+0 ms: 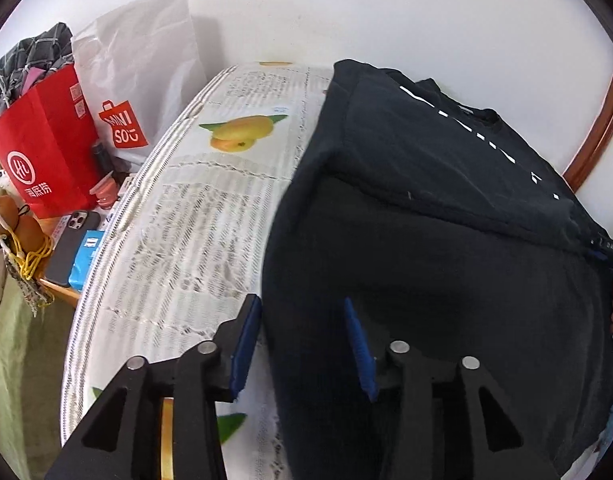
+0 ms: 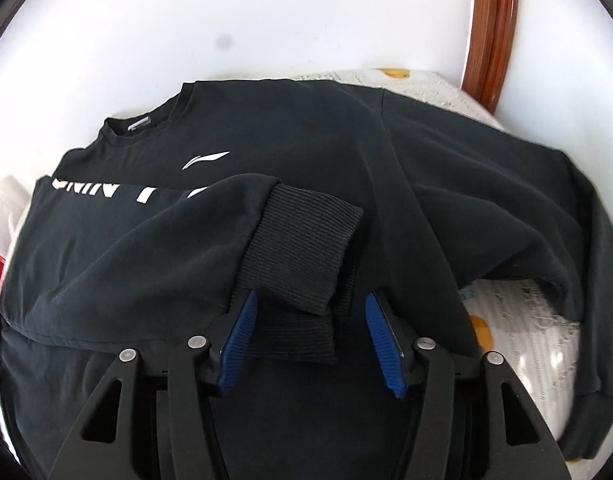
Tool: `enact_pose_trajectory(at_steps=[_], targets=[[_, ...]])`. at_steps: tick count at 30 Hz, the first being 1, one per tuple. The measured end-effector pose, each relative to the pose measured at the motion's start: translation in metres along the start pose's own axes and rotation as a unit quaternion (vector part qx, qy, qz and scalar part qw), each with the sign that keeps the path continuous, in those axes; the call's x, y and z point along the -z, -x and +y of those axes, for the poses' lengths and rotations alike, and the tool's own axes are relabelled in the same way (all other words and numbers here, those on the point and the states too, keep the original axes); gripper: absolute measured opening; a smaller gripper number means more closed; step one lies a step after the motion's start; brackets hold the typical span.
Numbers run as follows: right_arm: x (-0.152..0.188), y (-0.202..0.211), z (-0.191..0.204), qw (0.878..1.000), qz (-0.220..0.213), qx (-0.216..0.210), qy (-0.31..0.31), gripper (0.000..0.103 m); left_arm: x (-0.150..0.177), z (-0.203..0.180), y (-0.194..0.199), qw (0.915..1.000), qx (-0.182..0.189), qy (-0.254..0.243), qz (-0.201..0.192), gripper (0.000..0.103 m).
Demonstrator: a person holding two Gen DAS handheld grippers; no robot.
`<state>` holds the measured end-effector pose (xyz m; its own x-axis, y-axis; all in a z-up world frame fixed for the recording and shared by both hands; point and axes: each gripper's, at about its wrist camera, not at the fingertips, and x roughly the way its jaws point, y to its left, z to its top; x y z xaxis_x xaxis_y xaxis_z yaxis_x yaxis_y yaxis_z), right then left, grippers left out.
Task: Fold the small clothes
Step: 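Grasp the cuff of the plain sleeve with the right tool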
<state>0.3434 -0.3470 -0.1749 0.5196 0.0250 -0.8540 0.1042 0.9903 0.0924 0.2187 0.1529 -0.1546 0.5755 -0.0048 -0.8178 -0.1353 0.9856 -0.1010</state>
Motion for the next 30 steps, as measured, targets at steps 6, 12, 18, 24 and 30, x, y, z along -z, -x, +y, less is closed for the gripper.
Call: enact_pose_trajectory(at_steps=[6,12,18,24,30], targets=[[-0.002,0.033,-0.012,0.998,-0.049,-0.042,-0.006,0.008,0.011,-0.008,0.006,0.9997,-0.016,-0.018,-0.001,0.053],[0.019,0.036,-0.021,1.000,-0.018,0.019,0.001,0.005,0.020,-0.014,0.009,0.9987,-0.035,-0.036,0.001,0.068],[0.063,0.086,-0.045,0.999,-0.044,0.022,-0.001,0.062,0.032,-0.012,0.012,0.9984,-0.037,-0.039,-0.017,0.073],[0.093,0.128,-0.103,0.989,-0.091,0.115,-0.030,0.068,0.037,-0.012,0.013,0.9977,-0.038,-0.042,-0.036,0.073],[0.117,0.126,-0.149,0.985,-0.091,0.133,-0.064,0.068,0.038,-0.010,0.012,0.9982,-0.034,-0.037,-0.033,0.075]])
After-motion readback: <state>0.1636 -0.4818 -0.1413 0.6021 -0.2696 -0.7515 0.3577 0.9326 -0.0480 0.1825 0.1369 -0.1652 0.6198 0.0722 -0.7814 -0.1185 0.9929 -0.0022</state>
